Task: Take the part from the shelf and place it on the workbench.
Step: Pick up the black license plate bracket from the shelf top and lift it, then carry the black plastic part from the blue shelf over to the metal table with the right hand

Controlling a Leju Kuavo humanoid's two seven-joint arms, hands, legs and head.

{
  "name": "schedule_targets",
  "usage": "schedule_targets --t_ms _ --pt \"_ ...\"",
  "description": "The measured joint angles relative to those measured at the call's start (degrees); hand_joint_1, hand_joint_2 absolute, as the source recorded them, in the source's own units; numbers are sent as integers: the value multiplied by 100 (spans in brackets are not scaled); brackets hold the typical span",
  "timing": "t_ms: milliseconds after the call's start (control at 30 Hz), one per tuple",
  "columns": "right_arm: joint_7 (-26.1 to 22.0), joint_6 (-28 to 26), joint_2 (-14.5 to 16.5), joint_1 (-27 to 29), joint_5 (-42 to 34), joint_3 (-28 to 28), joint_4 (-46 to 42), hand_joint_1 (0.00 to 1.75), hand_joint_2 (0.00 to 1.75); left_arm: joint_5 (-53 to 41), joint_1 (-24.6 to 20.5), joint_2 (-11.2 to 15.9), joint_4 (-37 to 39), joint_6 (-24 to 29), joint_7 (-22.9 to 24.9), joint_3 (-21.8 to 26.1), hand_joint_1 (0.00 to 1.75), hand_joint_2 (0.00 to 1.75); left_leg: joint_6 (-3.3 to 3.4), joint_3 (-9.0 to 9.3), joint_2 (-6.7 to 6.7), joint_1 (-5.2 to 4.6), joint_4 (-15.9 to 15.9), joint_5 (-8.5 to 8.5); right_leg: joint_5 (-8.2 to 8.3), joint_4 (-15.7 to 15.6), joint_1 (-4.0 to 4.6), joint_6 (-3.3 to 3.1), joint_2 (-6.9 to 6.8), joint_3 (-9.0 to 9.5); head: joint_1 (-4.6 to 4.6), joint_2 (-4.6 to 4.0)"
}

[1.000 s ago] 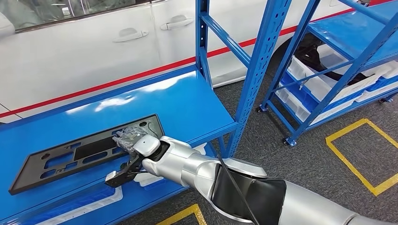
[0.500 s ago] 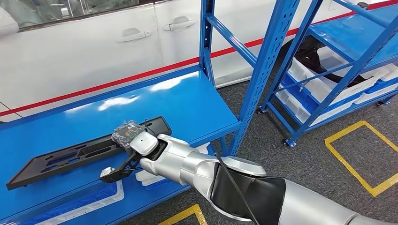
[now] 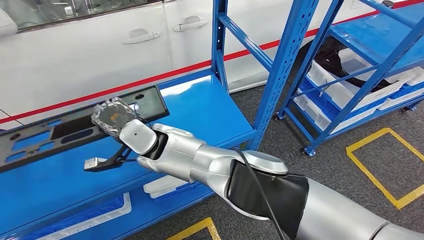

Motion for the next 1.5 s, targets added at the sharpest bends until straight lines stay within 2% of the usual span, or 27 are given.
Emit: schedule_targets --t_ms 200,400,867,1133,1500 --pt "152 434 -371 -266 462 -75 -1373 175 175 -36 6 0 63 61 -27 0 0 175 0 -7 -1 0 -2 -1 -2 0 0 1 -1 -5 0 0" --pt "131 504 -607 -330 592 -189 -1926 175 175 -169 8 0 90 57 -114 0 0 175 1 -7 -1 -1 -2 -1 -1 -1 -1 3 -1 -5 0 0" --pt "32 473 -789 -276 501 -290 -1982 175 175 -425 14 1 91 -46 -268 0 0 175 1 -7 -1 0 -4 -1 0 -1 0 4 -1 -7 0 0" --pt "-90 236 -880 -172 455 -369 -2003 175 175 -516 29 2 91 -128 -340 0 0 175 1 -7 -1 0 -4 -1 0 -1 -1 4 -1 -7 0 0" --pt "-53 230 -916 -85 419 -439 -2041 175 175 -591 40 24 91 -131 -390 0 0 175 26 -16 -2 -23 16 -8 8 -5 -37 25 -1 -8 0 0"
